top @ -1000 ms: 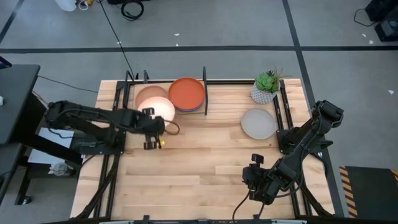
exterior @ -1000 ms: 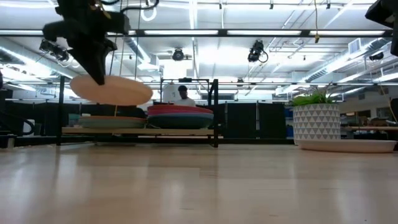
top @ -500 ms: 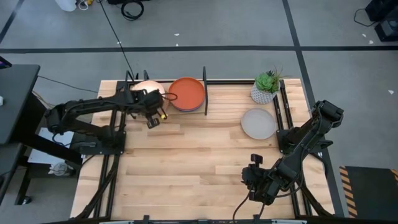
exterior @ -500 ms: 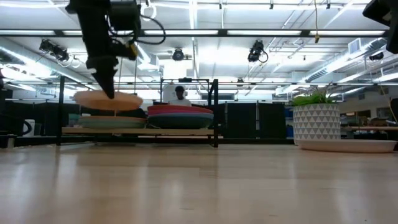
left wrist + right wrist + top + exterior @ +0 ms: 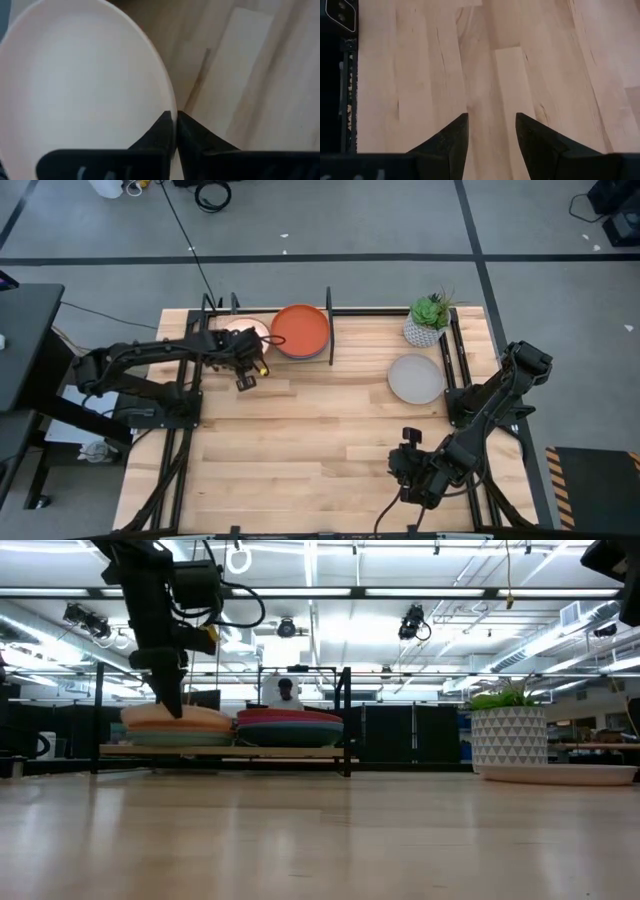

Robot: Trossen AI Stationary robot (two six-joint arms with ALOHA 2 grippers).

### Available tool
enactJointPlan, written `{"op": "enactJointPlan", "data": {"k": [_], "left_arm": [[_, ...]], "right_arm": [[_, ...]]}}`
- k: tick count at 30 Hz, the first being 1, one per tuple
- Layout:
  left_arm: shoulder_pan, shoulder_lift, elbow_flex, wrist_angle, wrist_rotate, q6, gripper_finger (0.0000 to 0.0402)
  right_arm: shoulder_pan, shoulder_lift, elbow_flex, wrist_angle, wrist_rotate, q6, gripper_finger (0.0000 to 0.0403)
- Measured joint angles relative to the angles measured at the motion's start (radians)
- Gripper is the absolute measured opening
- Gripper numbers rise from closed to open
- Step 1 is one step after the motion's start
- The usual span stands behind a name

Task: Place and stack plates onto a shelf
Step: Stack the peach plate on top of the brown plate on the shelf

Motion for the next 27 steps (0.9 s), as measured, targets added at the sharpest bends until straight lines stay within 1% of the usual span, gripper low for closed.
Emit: {"op": "enactJointPlan", "data": {"k": [2, 4, 8, 13, 16, 19, 20, 21, 23, 25, 26, 27], "left_arm": [[-0.017, 0.0, 0.0, 0.018, -0.01, 0.008, 0.0029], [-0.031, 0.001, 0.0, 0.047, -0.034, 0.009, 0.0044], [-0.053, 0.001, 0.0, 0.055, -0.044, 0.008, 0.0093], [-0.085, -0.01, 0.009, 0.007, -0.049, -0.031, 0.0147], [-0.135, -0.01, 0.034, -0.012, -0.053, -0.087, 0.0163], [-0.214, -0.01, 0.042, -0.012, -0.058, -0.123, 0.0165], [-0.239, -0.01, 0.04, -0.011, -0.081, -0.133, 0.0164], [-0.263, -0.01, 0.033, -0.01, -0.126, -0.138, 0.0162], [-0.294, -0.01, 0.013, -0.005, -0.257, -0.148, 0.0158], [-0.294, -0.01, -0.002, 0.031, -0.384, -0.164, 0.0154], [-0.283, -0.01, -0.009, 0.062, -0.415, -0.171, 0.0152], [-0.268, -0.01, -0.02, 0.098, -0.42, -0.174, 0.0151]], "right_arm": [[-0.004, 0.0, 0.0, 0.0, 0.0, 0.0, 0.0169], [-0.009, 0.0, 0.0, 0.001, 0.0, -0.005, 0.0169], [-0.015, 0.0, 0.0, 0.005, -0.001, -0.011, 0.0169], [-0.015, 0.0, 0.0, -0.008, -0.027, -0.011, 0.0169], [-0.027, 0.0, 0.0, -0.074, -0.018, 0.005, 0.0167], [-0.067, 0.0, 0.0, -0.181, -0.019, 0.057, 0.016], [-0.08, 0.0, 0.0, -0.203, -0.02, 0.057, 0.0158], [-0.092, 0.0, 0.0, -0.215, -0.022, 0.045, 0.0155], [-0.112, 0.0, 0.0, -0.212, -0.024, 0.001, 0.015], [-0.139, 0.0, 0.0, -0.2, -0.028, -0.061, 0.0146], [-0.156, 0.0, 0.0, -0.198, -0.028, -0.089, 0.0144], [-0.173, 0.0, 0.0, -0.194, -0.027, -0.111, 0.0142]]}}
